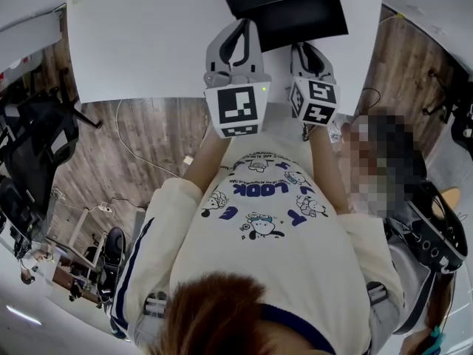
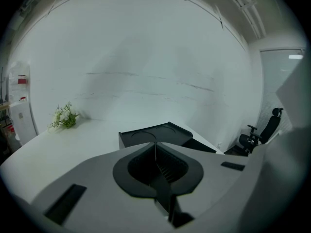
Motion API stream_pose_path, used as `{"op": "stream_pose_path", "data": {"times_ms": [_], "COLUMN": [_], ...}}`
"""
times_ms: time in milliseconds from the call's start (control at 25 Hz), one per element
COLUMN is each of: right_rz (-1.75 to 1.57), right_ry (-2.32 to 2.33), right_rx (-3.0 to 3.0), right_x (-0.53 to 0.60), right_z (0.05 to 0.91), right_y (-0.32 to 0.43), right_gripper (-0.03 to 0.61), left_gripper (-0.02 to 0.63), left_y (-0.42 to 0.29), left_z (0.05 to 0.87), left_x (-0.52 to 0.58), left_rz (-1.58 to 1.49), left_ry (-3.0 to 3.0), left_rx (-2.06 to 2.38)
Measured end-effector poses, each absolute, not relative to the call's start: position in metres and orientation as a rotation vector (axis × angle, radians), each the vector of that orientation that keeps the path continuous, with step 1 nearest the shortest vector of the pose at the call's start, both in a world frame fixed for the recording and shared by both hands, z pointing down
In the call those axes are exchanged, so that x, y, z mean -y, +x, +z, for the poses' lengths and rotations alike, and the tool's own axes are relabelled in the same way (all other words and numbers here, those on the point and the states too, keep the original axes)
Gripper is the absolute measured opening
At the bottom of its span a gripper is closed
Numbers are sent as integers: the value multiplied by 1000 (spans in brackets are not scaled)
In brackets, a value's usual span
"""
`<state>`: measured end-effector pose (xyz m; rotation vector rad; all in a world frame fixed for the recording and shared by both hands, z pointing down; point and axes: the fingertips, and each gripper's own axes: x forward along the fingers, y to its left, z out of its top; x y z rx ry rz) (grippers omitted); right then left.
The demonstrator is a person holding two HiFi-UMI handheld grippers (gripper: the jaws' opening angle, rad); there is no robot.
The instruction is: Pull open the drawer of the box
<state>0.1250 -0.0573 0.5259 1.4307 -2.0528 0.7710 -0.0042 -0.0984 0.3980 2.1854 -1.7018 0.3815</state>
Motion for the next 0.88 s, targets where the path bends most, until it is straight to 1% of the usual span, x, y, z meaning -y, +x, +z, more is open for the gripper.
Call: {"op": "stream_pose_path", "data": {"times_ms": [880], "right_rz": [794], "right_ry": [1447], "right_rx": [2020], "right_x": [44], "right_z": [528], "right_y": [128], "right_gripper": [87], "left_gripper": [18], "left_y": [-11], "left_z": [397], "left_x": [95], "left_rz": [372], "left_ry": [2181], "left_rx": [1696]}}
